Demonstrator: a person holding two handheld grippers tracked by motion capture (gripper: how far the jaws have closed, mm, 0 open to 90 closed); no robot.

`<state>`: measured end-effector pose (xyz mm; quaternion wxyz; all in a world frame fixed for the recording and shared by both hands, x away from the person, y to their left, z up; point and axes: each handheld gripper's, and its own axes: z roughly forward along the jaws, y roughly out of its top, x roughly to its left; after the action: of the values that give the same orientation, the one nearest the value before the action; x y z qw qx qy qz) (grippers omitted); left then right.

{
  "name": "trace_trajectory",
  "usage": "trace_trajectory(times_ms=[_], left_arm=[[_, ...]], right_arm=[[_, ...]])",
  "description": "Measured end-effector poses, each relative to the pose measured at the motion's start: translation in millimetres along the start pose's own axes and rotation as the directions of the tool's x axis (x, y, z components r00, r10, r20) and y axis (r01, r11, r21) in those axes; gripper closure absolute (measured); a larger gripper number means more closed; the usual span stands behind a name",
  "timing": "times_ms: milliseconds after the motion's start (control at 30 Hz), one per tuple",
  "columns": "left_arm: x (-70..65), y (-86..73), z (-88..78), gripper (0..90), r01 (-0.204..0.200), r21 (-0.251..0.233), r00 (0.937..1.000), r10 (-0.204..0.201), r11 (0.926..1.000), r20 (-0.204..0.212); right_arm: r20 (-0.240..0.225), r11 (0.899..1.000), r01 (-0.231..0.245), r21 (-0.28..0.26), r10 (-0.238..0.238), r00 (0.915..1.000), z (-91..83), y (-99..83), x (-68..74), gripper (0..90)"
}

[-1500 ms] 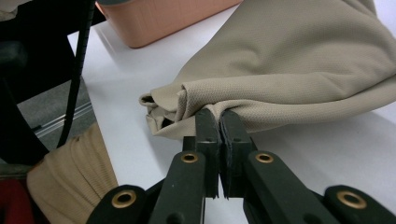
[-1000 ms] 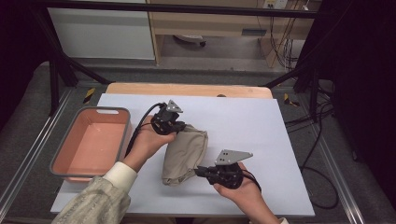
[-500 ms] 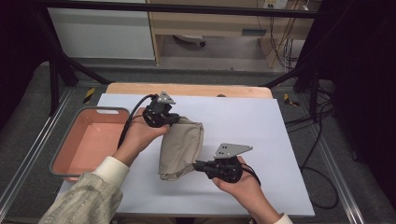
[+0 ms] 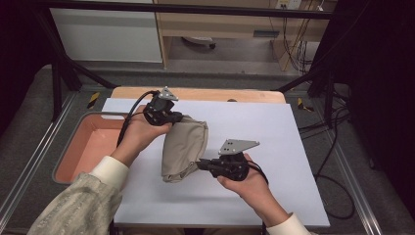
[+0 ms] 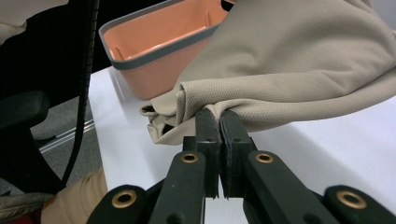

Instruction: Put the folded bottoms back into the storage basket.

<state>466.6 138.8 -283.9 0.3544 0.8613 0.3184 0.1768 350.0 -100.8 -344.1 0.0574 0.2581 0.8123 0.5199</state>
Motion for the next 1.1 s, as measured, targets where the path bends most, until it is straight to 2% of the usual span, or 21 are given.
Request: trace_trajectory(times_ms=[467, 1100], left_arm=[[18.0, -2.4, -17.8, 85.7, 0.03, -0.01, 0.9994, -0.03, 0.9995, -0.017], [54.5, -13.3, -43.8, 85.6, 0.063, -0.01, 0.9965, -0.064, 0.9979, -0.054]], right_arm=[[-0.019, 0.999, 0.034, 0.011, -0.033, 0.9993, 13.4, 22.8, 3.6, 88.2], [-0.063, 1.0, 0.024, -0.005, -0.024, 0.9977, 47.4, 51.6, 3.6, 88.3]])
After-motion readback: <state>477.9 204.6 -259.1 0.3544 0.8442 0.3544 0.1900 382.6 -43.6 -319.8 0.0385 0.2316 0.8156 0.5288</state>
